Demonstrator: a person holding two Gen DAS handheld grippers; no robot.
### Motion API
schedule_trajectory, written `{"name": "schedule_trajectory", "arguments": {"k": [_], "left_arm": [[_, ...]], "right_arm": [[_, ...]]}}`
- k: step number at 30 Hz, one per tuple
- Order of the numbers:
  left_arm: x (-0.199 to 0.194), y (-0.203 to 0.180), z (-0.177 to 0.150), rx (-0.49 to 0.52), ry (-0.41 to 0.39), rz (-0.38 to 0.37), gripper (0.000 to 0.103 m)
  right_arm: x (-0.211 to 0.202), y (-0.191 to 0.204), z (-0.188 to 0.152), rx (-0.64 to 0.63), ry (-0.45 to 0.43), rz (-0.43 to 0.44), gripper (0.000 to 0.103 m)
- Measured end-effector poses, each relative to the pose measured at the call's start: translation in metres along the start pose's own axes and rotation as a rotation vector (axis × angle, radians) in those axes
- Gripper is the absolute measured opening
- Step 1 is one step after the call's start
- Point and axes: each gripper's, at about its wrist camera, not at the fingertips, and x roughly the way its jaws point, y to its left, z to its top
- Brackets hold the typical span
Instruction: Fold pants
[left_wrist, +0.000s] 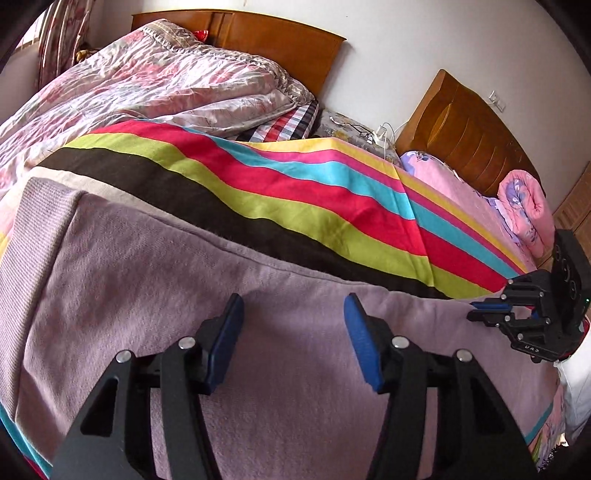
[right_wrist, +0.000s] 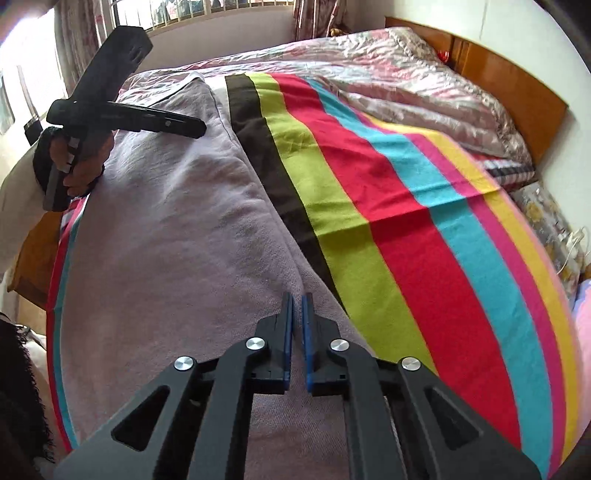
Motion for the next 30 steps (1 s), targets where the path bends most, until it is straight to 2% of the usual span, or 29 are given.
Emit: {"name": "schedule_trajectory", "arguments": {"k": [2,3,5,7,8,11,12,13,14,17,19,21,25,26,28,30], "left_arm": [[-0.001,0.002,-0.002,-0.014,-0.020,-0.008,0.057],[-0.002,0.003,-0.002,-0.025,-0.031,-0.011,0.057],[-0.003,0.003,-0.004,-0.037,-0.047,-0.008,0.056],[-0.003,0.001,-0.006,-0.024,-0.057,0.008,0.055],[-0.003,0.001,-0.007,-0.022,-0.062,0.013,0.055],[-0.011,0.000,-0.008,-0.042,-0.080,0.054,0.053],[-0.019,-0.004,-0.008,-0.038,-0.096,0.102,0.054],[-0.028,-0.010,-0.009,-0.019,-0.125,0.149,0.060],[-0.038,-0.021,-0.011,0.015,-0.154,0.160,0.062],[-0.053,-0.060,-0.016,0.107,-0.165,0.068,0.069],[-0.049,-0.097,-0.022,0.192,-0.137,-0.005,0.073],[-0.033,-0.138,-0.031,0.281,-0.089,-0.082,0.074],[0.011,-0.201,-0.045,0.391,0.031,-0.175,0.074],[0.024,-0.212,-0.047,0.415,0.069,-0.183,0.074],[0.049,-0.220,-0.049,0.414,0.129,-0.150,0.074],[0.072,-0.214,-0.047,0.368,0.189,-0.124,0.073]], "right_arm": [[-0.012,-0.003,0.007,0.025,-0.052,-0.040,0.003],[-0.011,-0.006,0.008,0.033,-0.048,-0.049,0.003],[0.003,-0.010,0.007,0.041,-0.004,-0.076,0.001],[0.019,-0.015,0.000,0.074,0.062,-0.032,0.002],[0.021,-0.017,-0.004,0.091,0.067,-0.031,0.003],[-0.006,-0.031,-0.015,0.181,-0.016,-0.065,0.021],[-0.023,-0.039,-0.022,0.223,-0.054,-0.087,0.031],[-0.038,-0.047,-0.031,0.256,-0.080,-0.113,0.043],[-0.051,-0.053,-0.042,0.278,-0.095,-0.133,0.046],[-0.068,-0.068,-0.073,0.294,-0.052,-0.168,0.046],[-0.070,-0.075,-0.089,0.307,-0.012,-0.168,0.046],[-0.070,-0.074,-0.096,0.303,-0.006,-0.149,0.046],[-0.064,-0.052,-0.094,0.242,-0.027,-0.045,0.045],[-0.057,-0.051,-0.093,0.234,-0.016,-0.038,0.045],[-0.039,-0.058,-0.092,0.246,0.047,-0.084,0.045],[-0.035,-0.077,-0.094,0.324,0.020,-0.072,0.044]]}}
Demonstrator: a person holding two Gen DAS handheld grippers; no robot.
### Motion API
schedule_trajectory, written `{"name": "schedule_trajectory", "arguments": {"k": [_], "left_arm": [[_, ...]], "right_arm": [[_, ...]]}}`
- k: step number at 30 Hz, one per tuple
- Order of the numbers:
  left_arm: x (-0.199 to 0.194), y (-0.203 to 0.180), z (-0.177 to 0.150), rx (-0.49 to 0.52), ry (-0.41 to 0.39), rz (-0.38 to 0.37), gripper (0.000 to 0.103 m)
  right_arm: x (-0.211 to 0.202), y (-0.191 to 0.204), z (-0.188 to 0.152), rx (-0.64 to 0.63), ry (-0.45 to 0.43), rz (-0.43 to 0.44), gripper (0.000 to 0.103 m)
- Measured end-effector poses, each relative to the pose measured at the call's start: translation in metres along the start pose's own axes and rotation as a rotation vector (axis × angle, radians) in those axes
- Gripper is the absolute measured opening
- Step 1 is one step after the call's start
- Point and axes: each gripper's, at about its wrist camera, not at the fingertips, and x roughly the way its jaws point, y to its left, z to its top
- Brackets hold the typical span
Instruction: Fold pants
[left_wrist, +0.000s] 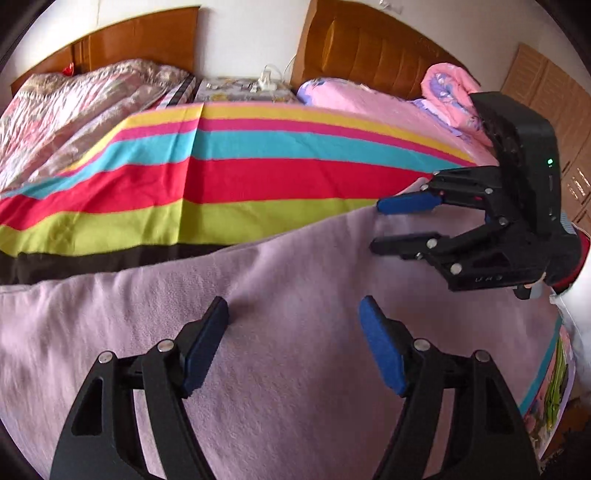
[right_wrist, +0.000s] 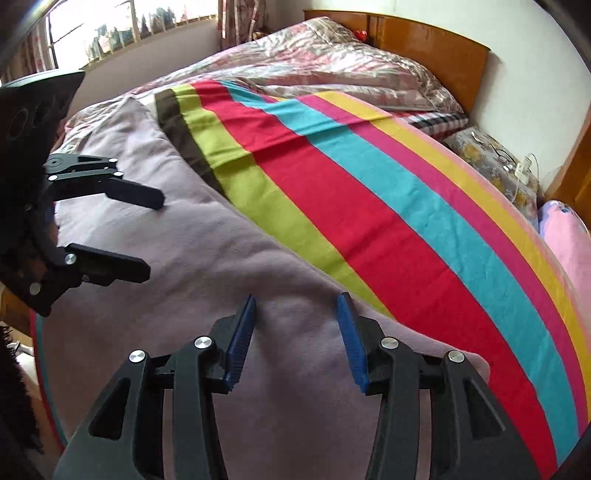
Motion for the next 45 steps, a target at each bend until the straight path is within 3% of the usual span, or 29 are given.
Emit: {"name": "schedule_trajectory", "arguments": {"k": [3,7,8,10,14,16,19,21,22,25,28,30,33,36,40,42,45], "left_arm": [[-0.001,0.009,0.002,-0.048,-0.011,-0.005,0.074],[-0.025,0.003,0.000,-0.055,-0.076,0.063,0.077],[-0.032,-0.003,0.001,-0.052,-0.099,0.054,0.080],[-0.041,-0.021,0.006,-0.045,-0.140,0.043,0.097],[-0.017,-0.070,0.020,0.039,-0.117,0.064,0.101],[0.003,-0.093,0.026,0.093,-0.063,0.076,0.101],[0.034,-0.106,0.022,0.095,-0.012,0.103,0.101],[0.052,-0.102,0.017,0.076,0.020,0.159,0.101],[0.053,-0.105,0.016,0.097,-0.009,0.182,0.101],[0.047,-0.107,0.019,0.067,0.001,0.213,0.101],[0.020,-0.128,0.019,0.082,-0.064,0.163,0.101],[0.009,-0.154,0.016,0.125,-0.102,0.135,0.101],[0.013,-0.198,0.005,0.210,-0.099,0.068,0.101],[0.032,-0.231,-0.010,0.291,-0.065,0.062,0.101],[0.048,-0.246,-0.030,0.347,-0.036,0.094,0.101],[0.053,-0.246,-0.034,0.361,-0.036,0.111,0.102],[0.059,-0.241,-0.035,0.337,-0.018,0.098,0.102]], "right_arm": [[-0.014,-0.016,0.001,0.103,-0.050,-0.063,0.044],[-0.068,-0.006,-0.023,0.137,-0.143,-0.072,0.048],[-0.081,-0.006,-0.033,0.149,-0.152,-0.092,0.050],[-0.105,-0.012,-0.061,0.194,-0.163,-0.145,0.068],[-0.137,-0.055,-0.125,0.338,-0.083,-0.316,0.070],[-0.153,-0.075,-0.157,0.431,-0.038,-0.352,0.071],[-0.172,-0.092,-0.199,0.472,-0.005,-0.408,0.077],[-0.176,-0.103,-0.226,0.514,0.000,-0.389,0.077],[-0.179,-0.101,-0.234,0.508,-0.027,-0.363,0.076],[-0.198,-0.082,-0.239,0.494,-0.087,-0.416,0.078],[-0.222,-0.055,-0.249,0.487,-0.187,-0.409,0.080],[-0.229,-0.042,-0.263,0.494,-0.194,-0.453,0.081],[-0.224,-0.032,-0.288,0.542,-0.174,-0.433,0.081],[-0.212,-0.016,-0.312,0.476,-0.103,-0.480,0.079],[-0.243,-0.007,-0.339,0.568,-0.283,-0.404,0.083],[-0.250,-0.006,-0.349,0.592,-0.328,-0.382,0.088],[-0.239,-0.006,-0.351,0.571,-0.257,-0.386,0.088]]}}
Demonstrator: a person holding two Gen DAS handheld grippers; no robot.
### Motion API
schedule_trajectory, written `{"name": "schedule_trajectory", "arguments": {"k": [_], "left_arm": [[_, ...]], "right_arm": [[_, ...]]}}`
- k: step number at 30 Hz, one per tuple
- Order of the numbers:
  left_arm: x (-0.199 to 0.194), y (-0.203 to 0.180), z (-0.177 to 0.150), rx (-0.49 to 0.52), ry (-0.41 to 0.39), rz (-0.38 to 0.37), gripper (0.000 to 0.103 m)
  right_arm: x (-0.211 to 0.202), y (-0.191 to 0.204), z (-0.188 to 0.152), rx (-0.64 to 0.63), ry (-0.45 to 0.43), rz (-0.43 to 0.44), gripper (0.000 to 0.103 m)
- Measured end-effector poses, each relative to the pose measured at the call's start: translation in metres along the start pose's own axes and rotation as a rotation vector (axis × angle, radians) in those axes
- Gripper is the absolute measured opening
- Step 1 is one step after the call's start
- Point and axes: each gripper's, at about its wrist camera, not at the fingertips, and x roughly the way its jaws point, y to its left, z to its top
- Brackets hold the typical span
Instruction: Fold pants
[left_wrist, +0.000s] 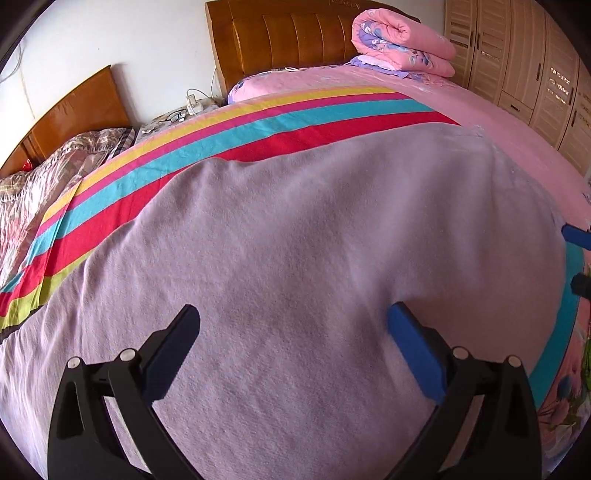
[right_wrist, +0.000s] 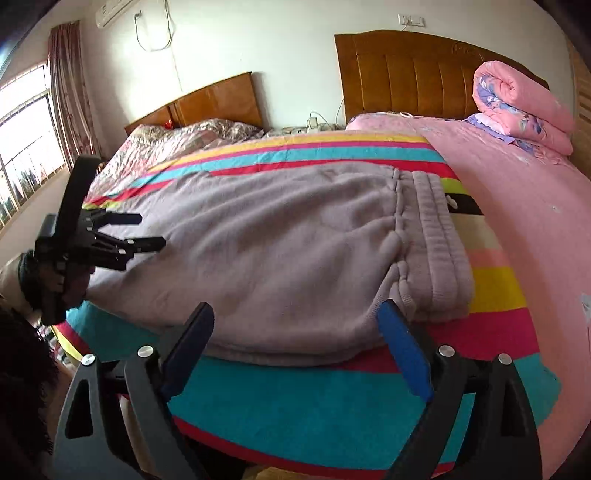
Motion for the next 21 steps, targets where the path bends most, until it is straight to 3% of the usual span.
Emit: {"name": "schedule_trajectory", "arguments": {"k": [4,7,12,14,17,21], "left_arm": [[0.004,0.008,0.001,-0.026,0.015,-0.028,0.102],[0.006,0.012,-0.001,-0.056,0.022,-0.053,0.102],[0.006,0.010,-0.002,-0.051,0.018,-0.040,0.102],[0.005,0.010,-0.003,-0.054,0.018,-0.040,0.102],[0.004,0.008,-0.004,-0.054,0.014,-0.033,0.102],[0.003,0.009,-0.007,-0.061,0.012,-0.038,0.102]], "right_arm": [[-0.017,-0.013,0.000,0.084,-0.049,0.068,0.088],[-0.028,-0.021,0.004,0.138,-0.110,0.046,0.088],[-0.022,-0.007,0.026,0.123,-0.167,0.076,0.088],[-0.011,0.004,0.032,0.095,-0.137,0.091,0.088],[0.023,0.005,0.028,0.103,0.004,0.032,0.088],[0.028,0.005,0.020,0.101,0.014,0.029,0.088]]}}
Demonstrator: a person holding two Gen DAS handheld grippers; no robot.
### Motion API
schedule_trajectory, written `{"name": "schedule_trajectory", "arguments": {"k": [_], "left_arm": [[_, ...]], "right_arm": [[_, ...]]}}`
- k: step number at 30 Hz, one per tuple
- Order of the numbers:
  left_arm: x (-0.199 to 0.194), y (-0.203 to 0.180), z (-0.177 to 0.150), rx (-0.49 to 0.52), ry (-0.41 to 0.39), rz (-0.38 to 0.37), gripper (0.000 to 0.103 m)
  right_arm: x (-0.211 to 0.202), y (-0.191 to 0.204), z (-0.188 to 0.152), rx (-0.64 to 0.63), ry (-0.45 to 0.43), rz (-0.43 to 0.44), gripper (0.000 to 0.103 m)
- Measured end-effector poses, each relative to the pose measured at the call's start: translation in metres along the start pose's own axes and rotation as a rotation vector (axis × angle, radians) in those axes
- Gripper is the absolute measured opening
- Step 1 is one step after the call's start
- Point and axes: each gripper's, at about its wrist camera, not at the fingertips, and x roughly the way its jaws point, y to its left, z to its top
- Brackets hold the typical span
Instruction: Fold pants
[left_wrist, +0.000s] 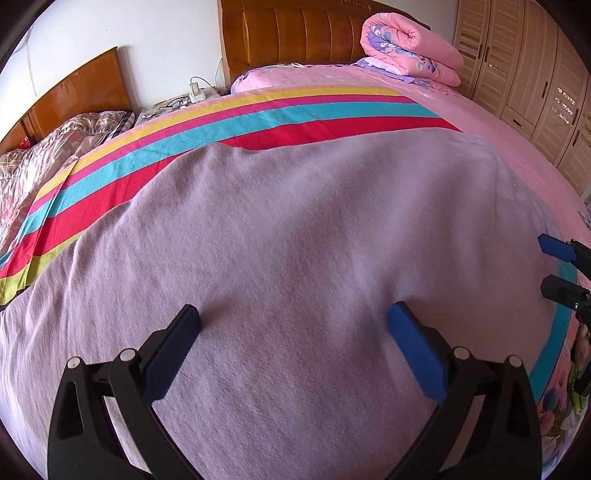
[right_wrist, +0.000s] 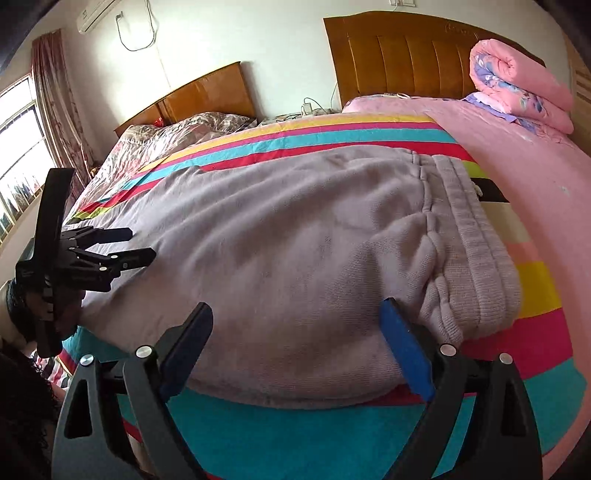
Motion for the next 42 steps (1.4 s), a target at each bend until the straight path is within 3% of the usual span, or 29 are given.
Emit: {"name": "schedule_trajectory", "arguments": {"k": [11,13,15,17,20,23,26,27,29,31,33,38,40,42], "left_arm": [[-0.004,0.003,-0.002,-0.008,0.000,-0.020,0.102],[-0.012,0.009,-0.002,-0.036,-0.004,-0.042,0.102],[-0.030,0.023,0.000,-0.085,-0.055,-0.105,0.101],[-0.045,0.038,0.003,-0.105,-0.100,-0.107,0.102],[-0.048,0.070,0.001,-0.146,-0.102,-0.019,0.102],[-0.043,0.118,-0.014,-0.279,-0.038,0.003,0.102],[-0.054,0.161,-0.038,-0.374,-0.027,0.024,0.101],[-0.065,0.174,-0.044,-0.402,-0.045,0.024,0.101],[-0.099,0.202,-0.064,-0.459,-0.117,0.016,0.101],[-0.137,0.236,-0.091,-0.533,-0.198,0.055,0.102],[-0.169,0.280,-0.126,-0.682,-0.265,0.102,0.101],[-0.241,0.380,-0.244,-1.174,-0.493,0.088,0.093],[-0.255,0.402,-0.280,-1.294,-0.546,0.069,0.089],[-0.259,0.419,-0.302,-1.357,-0.551,0.083,0.086]], "right_arm": [[0.008,0.009,0.005,-0.026,0.079,-0.065,0.089],[0.005,0.016,0.015,-0.016,0.098,-0.118,0.088],[-0.002,0.032,0.030,-0.031,0.063,-0.147,0.088],[-0.003,0.054,0.046,-0.070,0.019,-0.109,0.089],[0.018,0.096,0.060,-0.160,0.016,-0.027,0.089],[0.054,0.124,0.060,-0.218,0.102,-0.029,0.089],[0.088,0.127,0.043,-0.236,0.233,-0.069,0.089],[0.083,0.127,0.041,-0.247,0.199,-0.066,0.090],[0.079,0.127,0.042,-0.225,0.214,-0.078,0.090],[0.074,0.131,0.048,-0.235,0.188,-0.117,0.090],[0.070,0.139,0.057,-0.259,0.145,-0.126,0.090],[0.070,0.185,0.084,-0.314,0.035,-0.011,0.090],[0.078,0.213,0.093,-0.349,0.023,0.062,0.090],[0.088,0.246,0.100,-0.399,0.026,0.127,0.090]]}}
